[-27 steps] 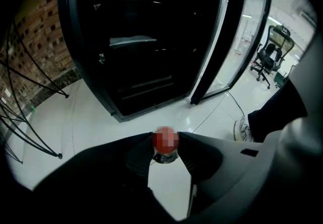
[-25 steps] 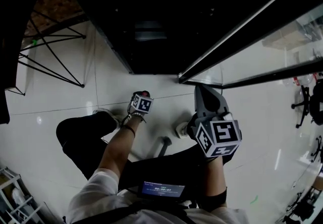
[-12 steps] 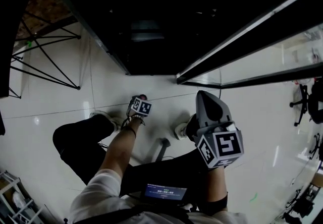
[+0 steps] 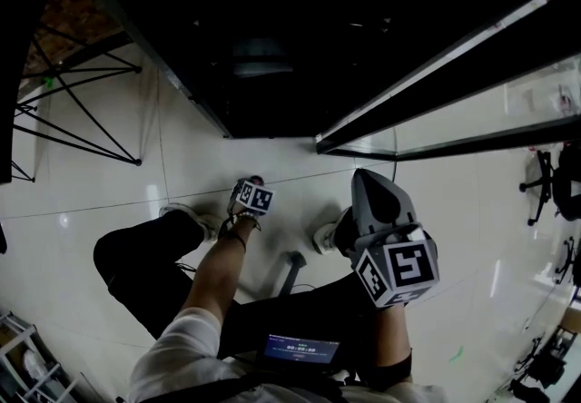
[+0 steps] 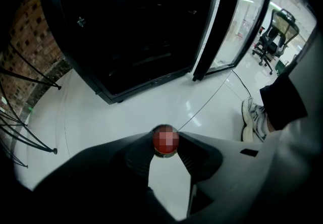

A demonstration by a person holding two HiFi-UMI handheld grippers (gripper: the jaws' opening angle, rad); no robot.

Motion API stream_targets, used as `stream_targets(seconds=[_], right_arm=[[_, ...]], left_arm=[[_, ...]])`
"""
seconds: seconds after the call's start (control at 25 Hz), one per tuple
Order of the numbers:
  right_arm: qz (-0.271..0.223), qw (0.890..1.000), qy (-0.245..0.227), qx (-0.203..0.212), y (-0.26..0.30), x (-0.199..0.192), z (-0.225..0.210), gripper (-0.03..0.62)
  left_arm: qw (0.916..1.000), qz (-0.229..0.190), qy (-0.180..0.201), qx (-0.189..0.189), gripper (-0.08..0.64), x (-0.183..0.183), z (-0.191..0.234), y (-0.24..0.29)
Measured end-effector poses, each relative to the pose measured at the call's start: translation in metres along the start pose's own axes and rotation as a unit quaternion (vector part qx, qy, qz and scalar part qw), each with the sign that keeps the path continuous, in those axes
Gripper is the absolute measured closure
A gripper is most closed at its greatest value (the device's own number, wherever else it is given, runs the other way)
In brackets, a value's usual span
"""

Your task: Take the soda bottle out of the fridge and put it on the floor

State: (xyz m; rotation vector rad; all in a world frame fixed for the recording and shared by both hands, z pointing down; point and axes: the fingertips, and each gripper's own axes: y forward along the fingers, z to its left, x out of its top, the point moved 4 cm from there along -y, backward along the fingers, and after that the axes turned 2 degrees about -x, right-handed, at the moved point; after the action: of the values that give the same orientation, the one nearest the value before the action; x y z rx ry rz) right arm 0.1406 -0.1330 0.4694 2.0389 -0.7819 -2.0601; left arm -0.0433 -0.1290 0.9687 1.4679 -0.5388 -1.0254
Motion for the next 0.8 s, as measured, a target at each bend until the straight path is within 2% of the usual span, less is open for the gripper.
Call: stream_targets(seconds=[0.28, 0.64, 0.72, 0.8], right_arm=[[0.001, 1.000, 0.004, 0.002, 0.0037, -0.0017, -0.0004, 0.574], [0.000, 1.000, 0.004, 0.002, 0.0038, -0.0022, 0.0010, 0.574], [0.000, 1.000, 0.004, 0.003, 0.0037, -0.0027, 0.0019, 0.574], [0.000, 1.000, 0.003, 0.003, 0.0037, -0.0027, 0.0028, 0.574]], left_arm=[[0.9999, -0.005, 0.014, 0.004, 0.416, 0.0023, -0.0012, 0.0037], [0.9999, -0.014, -0.008, -0.005, 0.408, -0.0051, 0.0009, 0.0034], [0.9995, -0.021, -0.019, -0.014, 0.355, -0.0069, 0.0001, 0.0033], [0.9989, -0.033, -0.025, -0.021, 0.347, -0.0068, -0.0008, 0.0022]])
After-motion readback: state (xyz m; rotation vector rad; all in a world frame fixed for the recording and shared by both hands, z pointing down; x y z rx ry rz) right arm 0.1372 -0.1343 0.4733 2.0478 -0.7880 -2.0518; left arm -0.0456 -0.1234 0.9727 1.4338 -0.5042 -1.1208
